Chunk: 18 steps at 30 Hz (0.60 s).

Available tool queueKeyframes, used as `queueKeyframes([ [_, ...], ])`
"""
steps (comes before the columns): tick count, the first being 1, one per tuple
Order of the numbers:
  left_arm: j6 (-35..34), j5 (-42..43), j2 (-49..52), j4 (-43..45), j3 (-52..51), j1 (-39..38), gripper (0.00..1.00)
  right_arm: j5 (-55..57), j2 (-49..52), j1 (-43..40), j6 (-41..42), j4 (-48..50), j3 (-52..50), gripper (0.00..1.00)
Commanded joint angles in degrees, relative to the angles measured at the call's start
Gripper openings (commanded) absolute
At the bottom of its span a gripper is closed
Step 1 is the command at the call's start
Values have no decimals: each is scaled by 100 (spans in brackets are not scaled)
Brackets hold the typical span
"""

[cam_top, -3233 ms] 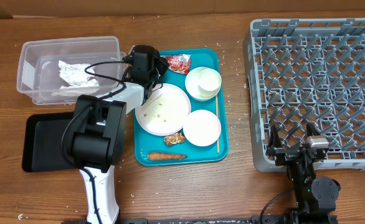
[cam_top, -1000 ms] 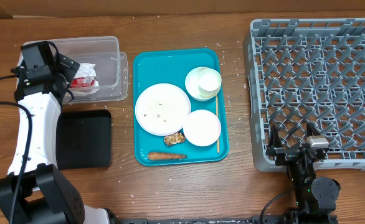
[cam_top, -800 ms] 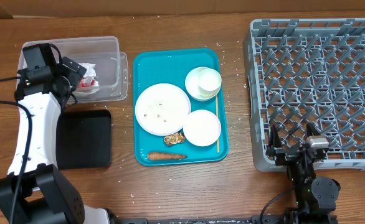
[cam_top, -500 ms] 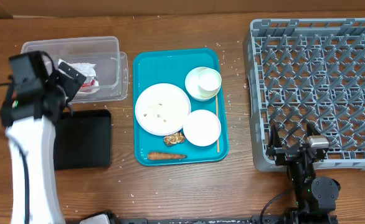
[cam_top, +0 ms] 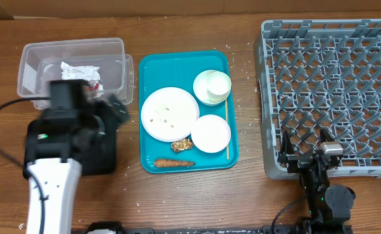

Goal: Sort waste into correct bins and load items into the dishwasher

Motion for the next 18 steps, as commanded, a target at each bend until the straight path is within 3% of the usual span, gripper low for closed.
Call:
queueKeyframes([
  [1, 205, 170, 83, 339, -444, -804, 100, 39, -57, 44, -37, 22, -59, 100],
  [6, 212, 13, 225, 664, -555, -1530, 100, 39, -57, 44, -37, 22, -59, 100],
  [12, 208, -28, 223, 1054, -553, -1635, 100, 39, -57, 44, -37, 22, -59, 100],
  [18, -9, -1307, 201, 953, -527, -1333, 100, 39, -57, 44, -37, 22, -59, 100],
])
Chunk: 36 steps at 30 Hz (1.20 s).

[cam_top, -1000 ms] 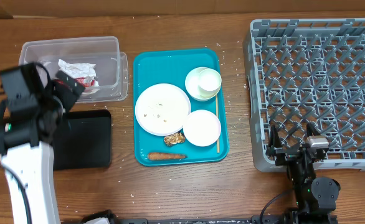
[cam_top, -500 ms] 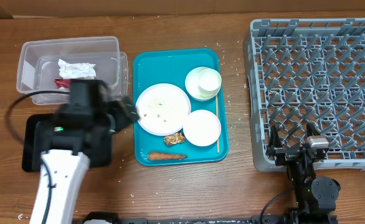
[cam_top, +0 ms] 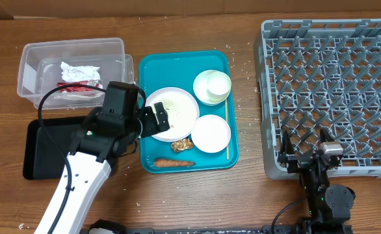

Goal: Sort waste into correct bins and load items into the dishwasher

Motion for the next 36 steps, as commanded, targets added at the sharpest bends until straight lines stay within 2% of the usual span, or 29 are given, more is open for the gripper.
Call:
queueKeyframes([
  [1, -249, -1095, -17, -103, 31, 398, 100, 37, -57, 44, -39, 20, -59, 100],
  [5, -671, -1075, -20, -118, 61, 1314, 100, 37, -57, 44, -39, 17, -59, 100],
  [8, -772, -730, -15, -131, 61, 2011, 100, 37, -57, 44, -39, 17, -59, 100],
  [15, -767, -702, -9, -131, 61, 2234, 100, -293, -57, 44, 87, 289, -59, 100],
  [21, -767, -702, -9, -131, 61, 2232, 100, -2857, -57, 44, 1729, 1362, -59, 100],
  [23, -769, -702, -9, -131, 61, 2232, 100, -3213, -57, 44, 2371, 2085, -59, 100],
  [26, -769, -702, -9, -131, 61, 2232, 100, -3023, -57, 44, 3045, 3104, -59, 100],
  [31, -769, -702, -9, -131, 61, 2232, 100, -1458, -57, 44, 4376, 4323, -33, 100],
  [33, -767, -702, -9, -131, 61, 2232, 100, -970, -46, 44, 4524, 4321, 133, 100],
  [36, -769, -702, -9, -131, 61, 2232, 100, -885, 310, 44, 4146, 4100, 678, 100],
])
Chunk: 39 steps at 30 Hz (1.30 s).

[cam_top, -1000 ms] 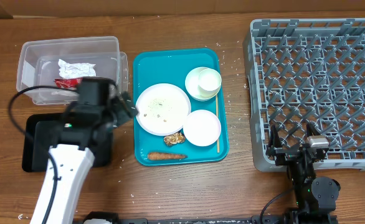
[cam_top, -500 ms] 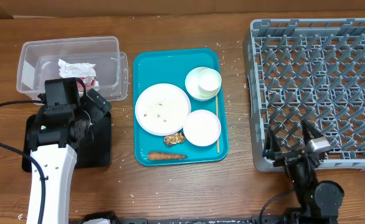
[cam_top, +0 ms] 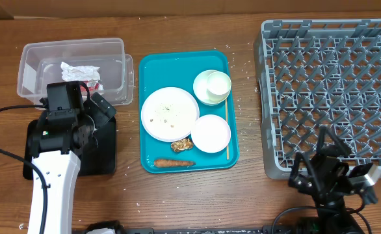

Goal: Sort waste into correct bins and load items into the dishwasher

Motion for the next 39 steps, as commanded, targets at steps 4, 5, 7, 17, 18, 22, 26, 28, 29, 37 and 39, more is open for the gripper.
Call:
queueKeyframes([
  [4, -96, 31, -9, 7, 61, 22, 100, -160, 1311, 44, -944, -903, 1644, 100],
  [5, -96, 31, -9, 7, 61, 22, 100, -363, 1657, 44, -1196, -1152, 1963, 100],
  [7, -98, 31, -9, 7, 61, 22, 100, -909, 2533, 46, -1729, -1810, 2769, 100],
  [17, -98, 31, -9, 7, 61, 22, 100, 302, 7442, 1451, -3926, -7313, 8273, 100],
  [18, -96, 31, -9, 7, 61, 22, 100, 1126, 8115, 1886, -3985, -7967, 8964, 100],
  [22, -96, 31, -9, 7, 61, 22, 100, 1869, 9252, 2549, -4030, -8778, 9809, 100],
  [26, -96, 31, -9, 7, 61, 22, 100, 1615, 10021, 2922, -4127, -8754, 9868, 100],
  [28, -96, 31, -9, 7, 61, 22, 100, 1207, 10306, 3027, -4129, -8789, 9866, 100],
  [29, -98, 31, -9, 7, 61, 22, 100, 1025, 10465, 3069, -4129, -8859, 9866, 100],
  [37, -98, 31, -9, 7, 61, 22, 100, 1335, 11269, 3126, -3486, -8526, 9855, 89],
  [39, -96, 31, -9, 7, 61, 22, 100, 1484, 11403, 3128, -3392, -8531, 9855, 87],
])
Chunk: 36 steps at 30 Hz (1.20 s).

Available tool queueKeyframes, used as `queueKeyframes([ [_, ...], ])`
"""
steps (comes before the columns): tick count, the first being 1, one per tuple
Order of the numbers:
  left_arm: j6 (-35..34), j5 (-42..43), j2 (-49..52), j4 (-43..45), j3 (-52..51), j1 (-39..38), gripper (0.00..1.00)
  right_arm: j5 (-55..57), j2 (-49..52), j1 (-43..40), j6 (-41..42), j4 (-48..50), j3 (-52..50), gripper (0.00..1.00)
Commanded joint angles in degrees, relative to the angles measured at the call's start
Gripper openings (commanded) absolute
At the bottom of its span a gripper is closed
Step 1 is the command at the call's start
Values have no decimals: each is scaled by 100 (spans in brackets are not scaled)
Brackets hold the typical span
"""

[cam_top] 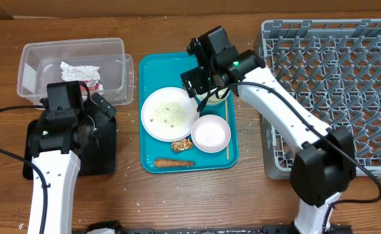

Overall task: Sort waste into correct bins and load items into the dishwasher
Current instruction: 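Reach the right gripper over the tray to the white cup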

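Note:
A teal tray [153, 68] holds a large white plate [168, 112] with crumbs, a small white dish [210, 134] and pale green stacked cups [221, 91]. Also on it are a brown food clump [181, 145], an orange carrot-like piece [173, 163] and a thin stick [227, 140]. My right gripper [202, 91] reaches in from the right and hangs over the cups' left rim; its fingers are hidden from above. My left gripper [103, 108] stands open over the back right corner of the black bin [103, 153]. The grey dishwasher rack [333, 84] fills the right side.
A clear plastic bin [73, 49] with crumpled wrappers sits at the back left, just behind the left gripper. The right arm spans from the table's front edge across the rack's left side to the tray. White crumbs dot the wood around the tray.
The right arm has gone from the table's front edge below the rack to the cups on the tray. The left arm has not moved.
My left gripper was over the black bin, then at the large plate's left edge, then back over the black bin, where it stays. The right arm rested below the rack at first, had shifted there by the last moment, and now hangs over the cups.

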Motion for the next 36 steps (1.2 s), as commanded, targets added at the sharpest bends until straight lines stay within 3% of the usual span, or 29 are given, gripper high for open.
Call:
queueKeyframes([
  [1, -35, 11, -24, 7, 61, 22, 100, 286, 190, -7, 339, 35, 136, 87],
  [4, -37, 11, -24, 9, 61, 22, 100, 337, 313, 2, 507, 33, 136, 87],
  [8, -37, 13, -24, 7, 61, 22, 100, 601, 496, 0, 925, 33, 136, 75],
  [16, -35, 11, -24, 9, 61, 22, 100, 680, 645, 0, 957, 33, 136, 67],
  [24, -35, 11, -24, 4, 59, 22, 100, 782, 680, 0, 957, -24, 138, 47],
  [29, -37, 11, -24, 4, 59, 22, 100, 778, 667, 11, 1119, -28, 197, 12],
  [36, -35, 11, -24, 4, 59, 22, 100, 782, 505, -70, 1217, -302, 632, 4],
])
